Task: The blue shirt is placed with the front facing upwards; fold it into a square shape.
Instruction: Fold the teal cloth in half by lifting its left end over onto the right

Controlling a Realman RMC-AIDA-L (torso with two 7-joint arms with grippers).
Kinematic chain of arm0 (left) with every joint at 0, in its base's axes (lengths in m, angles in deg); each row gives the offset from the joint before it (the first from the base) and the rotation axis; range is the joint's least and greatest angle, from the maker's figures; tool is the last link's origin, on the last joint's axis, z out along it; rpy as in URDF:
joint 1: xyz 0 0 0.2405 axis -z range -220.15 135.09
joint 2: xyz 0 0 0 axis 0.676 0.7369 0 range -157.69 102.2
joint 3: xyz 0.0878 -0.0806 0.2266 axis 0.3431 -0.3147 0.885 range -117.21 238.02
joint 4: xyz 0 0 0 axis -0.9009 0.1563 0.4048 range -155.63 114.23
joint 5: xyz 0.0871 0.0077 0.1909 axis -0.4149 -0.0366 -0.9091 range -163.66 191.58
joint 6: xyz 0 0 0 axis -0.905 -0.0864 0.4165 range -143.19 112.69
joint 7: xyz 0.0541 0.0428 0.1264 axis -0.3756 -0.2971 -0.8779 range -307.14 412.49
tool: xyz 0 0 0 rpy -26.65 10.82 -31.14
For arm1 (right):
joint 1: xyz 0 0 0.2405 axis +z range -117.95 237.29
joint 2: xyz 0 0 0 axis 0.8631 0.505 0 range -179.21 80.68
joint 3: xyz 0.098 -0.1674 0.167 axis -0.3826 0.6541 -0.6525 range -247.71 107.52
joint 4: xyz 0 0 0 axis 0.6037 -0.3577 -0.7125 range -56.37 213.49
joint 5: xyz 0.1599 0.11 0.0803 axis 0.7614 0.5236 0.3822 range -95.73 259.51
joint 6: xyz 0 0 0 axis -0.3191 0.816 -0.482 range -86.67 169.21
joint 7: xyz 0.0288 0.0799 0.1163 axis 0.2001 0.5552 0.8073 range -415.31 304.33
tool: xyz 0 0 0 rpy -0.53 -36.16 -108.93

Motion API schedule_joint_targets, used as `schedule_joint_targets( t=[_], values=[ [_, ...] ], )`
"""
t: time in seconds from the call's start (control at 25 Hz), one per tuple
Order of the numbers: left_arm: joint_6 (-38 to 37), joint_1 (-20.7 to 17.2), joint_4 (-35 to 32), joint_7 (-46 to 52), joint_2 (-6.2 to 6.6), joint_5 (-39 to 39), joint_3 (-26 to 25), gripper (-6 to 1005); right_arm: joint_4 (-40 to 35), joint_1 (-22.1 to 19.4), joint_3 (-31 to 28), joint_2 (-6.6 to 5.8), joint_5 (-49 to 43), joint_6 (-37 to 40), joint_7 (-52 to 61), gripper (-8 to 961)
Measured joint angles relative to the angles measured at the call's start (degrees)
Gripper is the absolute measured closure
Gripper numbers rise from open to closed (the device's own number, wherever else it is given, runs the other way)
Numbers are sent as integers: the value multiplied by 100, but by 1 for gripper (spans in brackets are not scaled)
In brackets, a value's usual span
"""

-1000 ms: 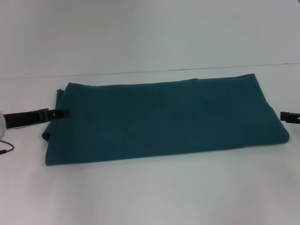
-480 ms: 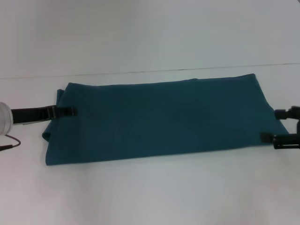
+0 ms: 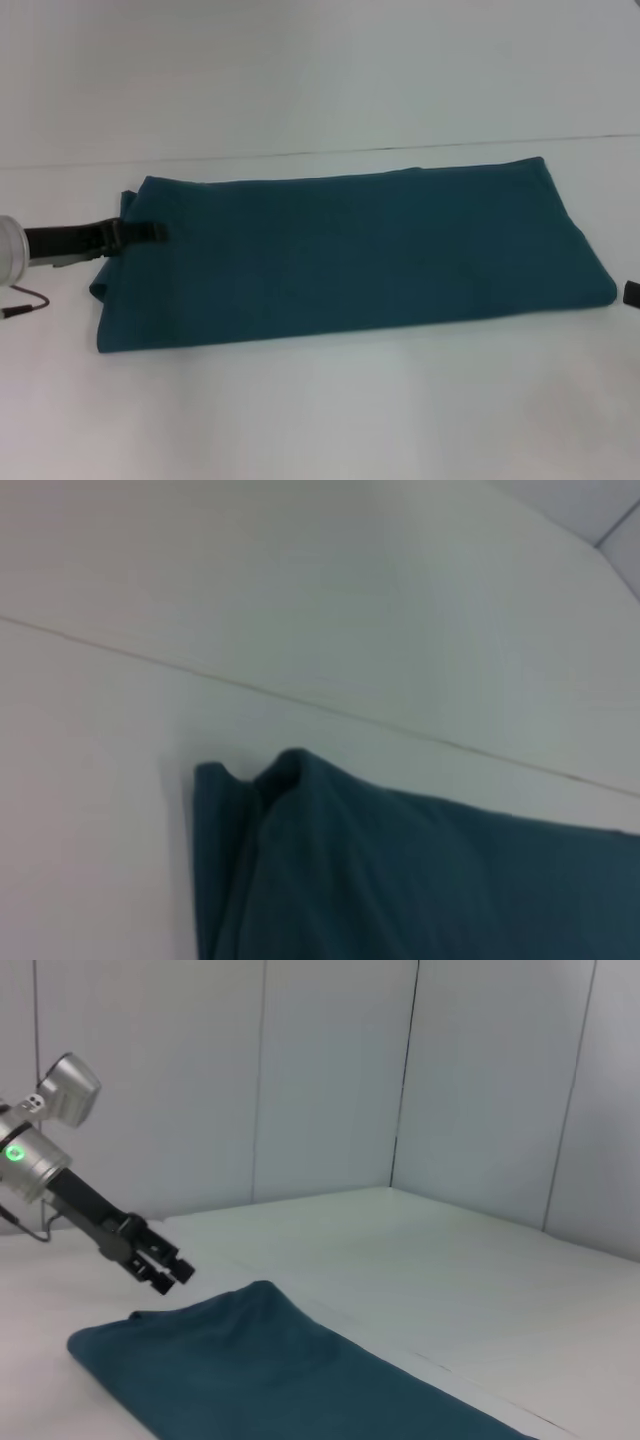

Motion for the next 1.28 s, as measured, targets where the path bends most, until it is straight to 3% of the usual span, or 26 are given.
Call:
schedule_joint_targets(
  t=[0.36,0.68,1.28],
  values=[
    [73,31,-43,289,42,-39,-46,153,17,-1,147,5,-41,469,-104,12],
    [82,6,-138,573,43,-526,-26,152,290,92,154,-18,-183,527,-175,13],
    [818,9,74,534,-68,-624,296,153,388,160,211,10,-270,533,-166,13]
  ],
)
